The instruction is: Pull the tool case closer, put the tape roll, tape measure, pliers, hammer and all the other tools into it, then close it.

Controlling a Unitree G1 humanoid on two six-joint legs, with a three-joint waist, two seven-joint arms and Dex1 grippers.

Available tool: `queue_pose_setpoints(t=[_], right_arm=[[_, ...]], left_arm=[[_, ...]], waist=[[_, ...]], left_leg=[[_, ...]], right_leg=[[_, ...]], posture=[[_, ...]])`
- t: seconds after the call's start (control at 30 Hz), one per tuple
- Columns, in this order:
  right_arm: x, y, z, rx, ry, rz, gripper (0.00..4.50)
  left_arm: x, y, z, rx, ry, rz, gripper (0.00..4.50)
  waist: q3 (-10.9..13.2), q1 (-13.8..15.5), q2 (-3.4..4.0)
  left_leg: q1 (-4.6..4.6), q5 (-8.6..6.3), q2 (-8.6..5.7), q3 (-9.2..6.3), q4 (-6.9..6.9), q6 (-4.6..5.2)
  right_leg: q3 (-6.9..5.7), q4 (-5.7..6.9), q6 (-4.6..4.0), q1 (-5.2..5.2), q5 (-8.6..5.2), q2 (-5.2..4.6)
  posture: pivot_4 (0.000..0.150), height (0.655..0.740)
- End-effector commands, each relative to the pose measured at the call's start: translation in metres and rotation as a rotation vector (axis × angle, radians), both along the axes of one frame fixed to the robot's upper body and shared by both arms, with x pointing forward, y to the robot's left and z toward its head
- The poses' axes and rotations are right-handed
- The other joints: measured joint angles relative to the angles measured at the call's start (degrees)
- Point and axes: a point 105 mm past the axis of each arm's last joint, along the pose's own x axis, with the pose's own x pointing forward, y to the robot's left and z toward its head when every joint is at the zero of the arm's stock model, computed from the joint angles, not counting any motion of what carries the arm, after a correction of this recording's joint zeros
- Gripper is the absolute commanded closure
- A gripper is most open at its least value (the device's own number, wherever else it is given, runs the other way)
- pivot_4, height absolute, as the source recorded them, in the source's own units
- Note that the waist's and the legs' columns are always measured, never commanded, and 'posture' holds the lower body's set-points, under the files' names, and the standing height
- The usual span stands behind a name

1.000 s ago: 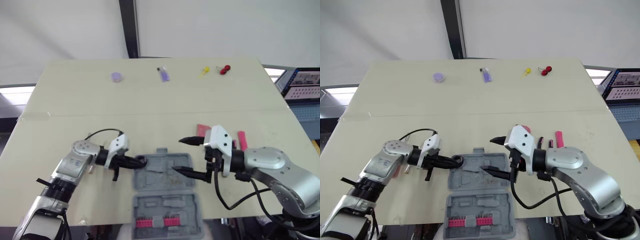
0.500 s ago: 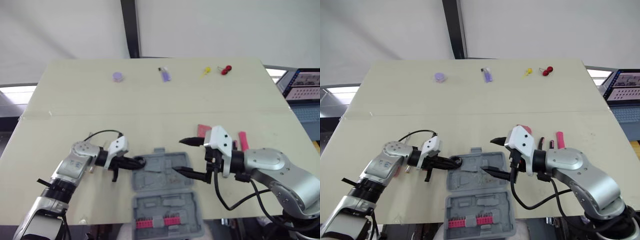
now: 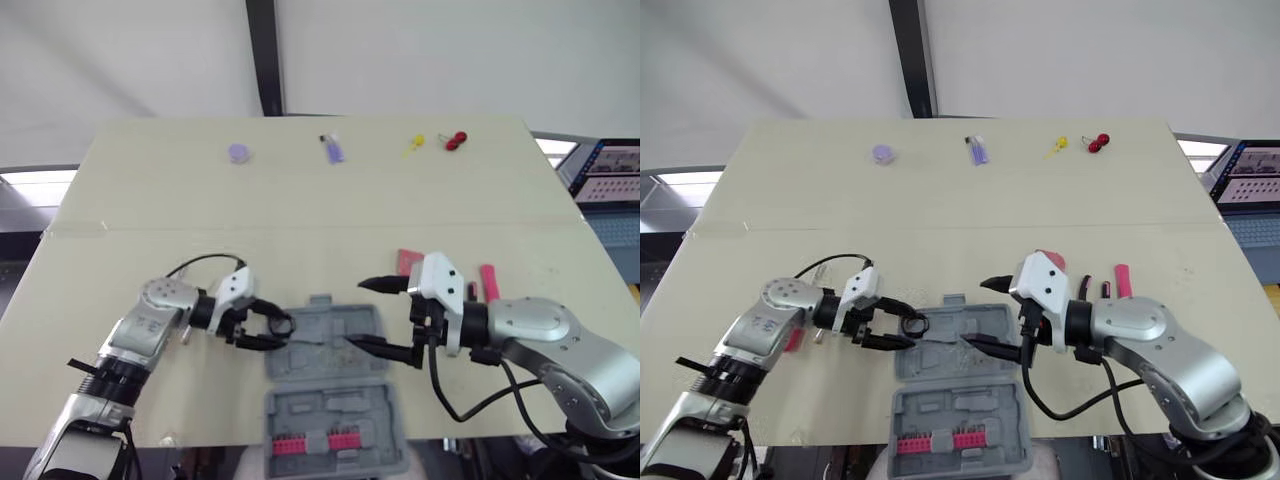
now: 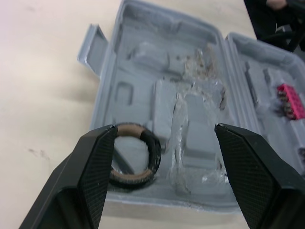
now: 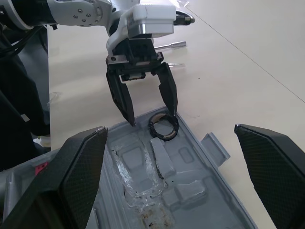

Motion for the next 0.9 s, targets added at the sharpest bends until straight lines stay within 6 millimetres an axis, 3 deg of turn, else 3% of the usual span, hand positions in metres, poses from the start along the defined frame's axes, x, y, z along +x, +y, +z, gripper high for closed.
queue_pose_setpoints(t=[0.03, 0.1, 0.2, 0.67, 0.9], right_arm=[[-0.005, 0.0, 0.011, 0.013, -0.051, 0.019, 0.0], [-0.005, 0.0, 0.011, 0.012, -0.05, 0.019, 0.0], [-0.004, 0.0, 0.01, 0.012, -0.049, 0.019, 0.0], [-0.001, -0.001, 0.009, 0.014, -0.044, 0.02, 0.0], [0.0, -0.001, 0.009, 0.013, -0.042, 0.017, 0.0]], left_arm=[[0.003, 0.0, 0.014, -0.053, -0.082, 0.017, 1.19], [0.005, 0.002, 0.009, -0.044, -0.118, 0.038, 1.8], [0.004, 0.004, -0.002, -0.01, -0.136, 0.043, 3.12], [0.005, -0.001, -0.021, 0.004, -0.184, 0.041, 3.12], [0.007, 0.007, -0.037, 0.134, -0.231, -0.004, 3.12]], waist=[[0.0, 0.0, 0.0], [0.0, 0.0, 0.0], [0.0, 0.0, 0.0], [0.0, 0.0, -0.01], [0.0, 0.1, -0.01]], left_leg=[[0.0, 0.0, 0.0, 0.0, 0.0, 0.0], [0.0, 0.0, 0.0, 0.0, 0.0, 0.0], [0.0, 0.0, 0.0, 0.0, -0.01, 0.0], [0.0, 0.0, 0.0, 0.0, 0.0, 0.0], [0.0, 0.0, 0.0, 0.0, 0.0, 0.0]], right_leg=[[0.0, 0.0, 0.0, 0.0, 0.0, 0.0], [0.0, -0.01, 0.0, 0.0, 0.0, 0.0], [0.0, -0.01, 0.0, 0.0, 0.0, 0.0], [0.0, -0.01, 0.0, 0.0, 0.0, 0.0], [0.0, -0.01, 0.0, 0.0, 0.0, 0.0]], posture=[[0.15, 0.74], [0.15, 0.74], [0.15, 0.74], [0.15, 0.74], [0.15, 0.74]])
